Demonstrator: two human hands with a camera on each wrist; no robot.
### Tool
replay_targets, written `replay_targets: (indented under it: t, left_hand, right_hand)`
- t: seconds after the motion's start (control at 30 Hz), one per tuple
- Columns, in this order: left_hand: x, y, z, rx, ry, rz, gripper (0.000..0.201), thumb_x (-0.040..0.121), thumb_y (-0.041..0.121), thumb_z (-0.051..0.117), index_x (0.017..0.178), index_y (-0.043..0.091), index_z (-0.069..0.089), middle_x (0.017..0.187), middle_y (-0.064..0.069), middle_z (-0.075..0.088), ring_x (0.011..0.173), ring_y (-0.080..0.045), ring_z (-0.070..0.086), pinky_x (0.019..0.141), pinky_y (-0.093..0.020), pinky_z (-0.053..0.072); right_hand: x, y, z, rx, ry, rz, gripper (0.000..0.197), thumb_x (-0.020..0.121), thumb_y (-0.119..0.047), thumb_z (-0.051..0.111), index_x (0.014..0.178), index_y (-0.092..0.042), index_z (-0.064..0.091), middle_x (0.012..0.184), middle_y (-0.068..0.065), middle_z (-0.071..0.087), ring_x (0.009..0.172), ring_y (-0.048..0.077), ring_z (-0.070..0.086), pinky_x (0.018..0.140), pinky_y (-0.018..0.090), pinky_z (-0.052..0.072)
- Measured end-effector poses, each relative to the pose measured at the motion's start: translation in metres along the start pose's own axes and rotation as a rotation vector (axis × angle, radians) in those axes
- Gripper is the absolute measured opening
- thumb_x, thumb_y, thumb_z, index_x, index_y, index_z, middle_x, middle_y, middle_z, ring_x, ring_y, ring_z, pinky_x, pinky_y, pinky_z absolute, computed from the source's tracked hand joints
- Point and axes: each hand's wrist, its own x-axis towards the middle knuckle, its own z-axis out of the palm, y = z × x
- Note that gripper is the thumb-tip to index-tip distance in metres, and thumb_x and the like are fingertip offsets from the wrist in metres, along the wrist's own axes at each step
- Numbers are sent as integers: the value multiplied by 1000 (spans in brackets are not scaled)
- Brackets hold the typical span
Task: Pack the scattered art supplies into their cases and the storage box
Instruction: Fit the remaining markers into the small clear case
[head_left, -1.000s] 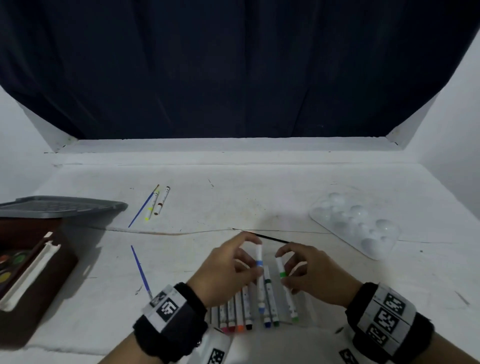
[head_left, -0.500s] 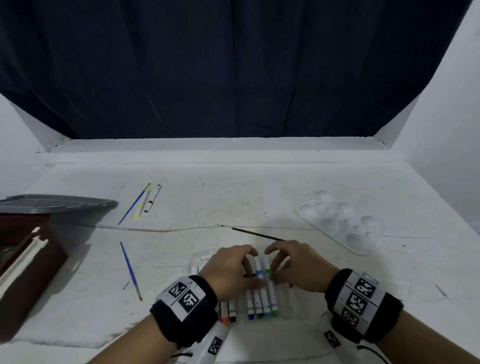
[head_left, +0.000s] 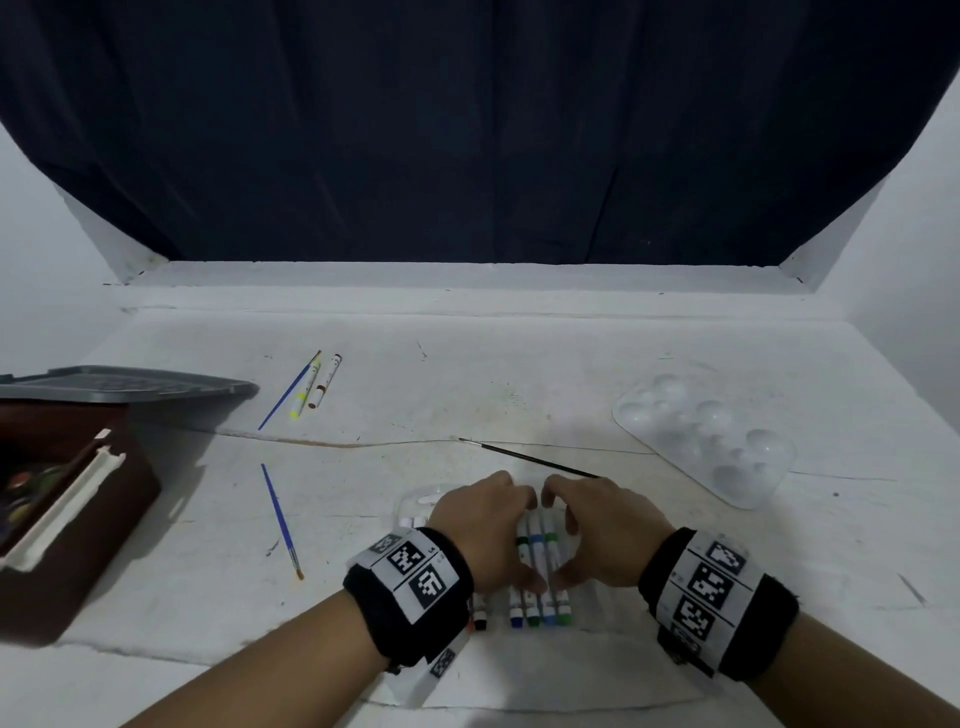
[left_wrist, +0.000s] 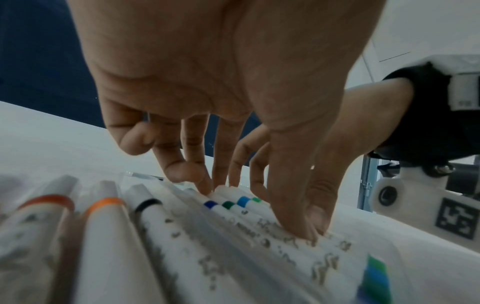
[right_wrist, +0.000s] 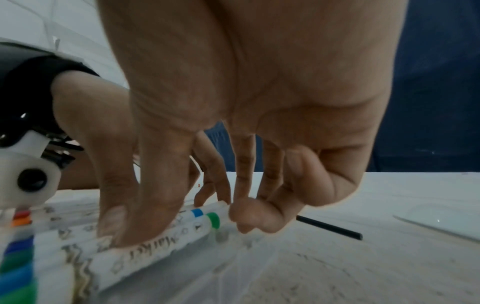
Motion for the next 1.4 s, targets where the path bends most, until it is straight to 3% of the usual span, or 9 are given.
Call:
replay_targets:
  t: [0.3,0.43,0.5,0.63,0.77,0.93,1.13,1.27,1.4]
  left_hand:
    - [3,-3,-6,46,-18,36,64,64,63,80,112,23,64,106,2,53,92,-19,59,80,-34,51]
    - [-4,-17,-9,-53,-1,53,52,77,53,73,120,25,62,113,1,52,101,-21,57,83,-34,48]
    - [-11,-38,-15,-149,76,35,50,82,51,69,126,29,59,116,3,54,102,-17,56,87,-33,48]
    - [-21,-104,-45,-302,329,-59,28,84,47,68,110,38,62,100,12,57,75,-1,49,77,-25,47]
    - [-13,-173,-65,-215,568,-285,22,87,35,62,109,31,61,102,2,58,92,-17,56,85,-38,49]
    - [11,-230,-75,-143,380,-617,38,92,34,52,129,24,47,127,-7,49,121,-31,49,97,-45,44]
    - [38,-274,-72,-216,274,-645,44,87,25,57,128,13,45,127,-13,50,121,-33,52,100,-42,45]
    - [51,-284,-72,-190,238,-622,36,90,27,54,122,12,47,124,-13,58,118,-31,56,97,-38,46]
    - [56,-283,-74,-159,237,-594,30,91,22,53,118,11,46,119,-14,62,112,-32,59,85,-34,46]
  right_hand:
    - [15,-6,-7,-116,-30,47,72,51,-51,90,110,-30,54,95,-11,53,87,13,53,66,28,38]
    - [27,-9,-14,-86,-16,54,56,60,-46,87,106,-32,57,95,-11,53,88,12,57,67,27,41]
    - [37,-14,-21,-10,79,27,41,68,-44,82,100,-34,59,92,-12,58,82,10,58,63,25,42]
    - [73,-43,-37,106,237,-108,14,82,-37,69,92,-29,63,83,-10,63,72,6,58,63,24,45]
    - [125,-86,-47,143,309,-196,12,87,-33,62,98,-28,61,87,-11,60,76,8,55,69,29,49]
    - [205,-141,-46,83,292,-349,15,90,-27,56,105,-24,60,101,-8,59,94,14,55,79,30,46]
    - [275,-183,-29,-66,166,-500,36,92,-14,53,127,-20,54,131,-1,54,121,22,48,98,40,43]
    - [294,-193,-20,-204,119,-495,43,86,-2,47,120,-25,57,128,-3,54,121,24,49,91,41,46]
    - [291,-200,-20,-403,205,-487,38,90,-3,44,119,-22,59,122,1,54,118,28,46,85,37,41]
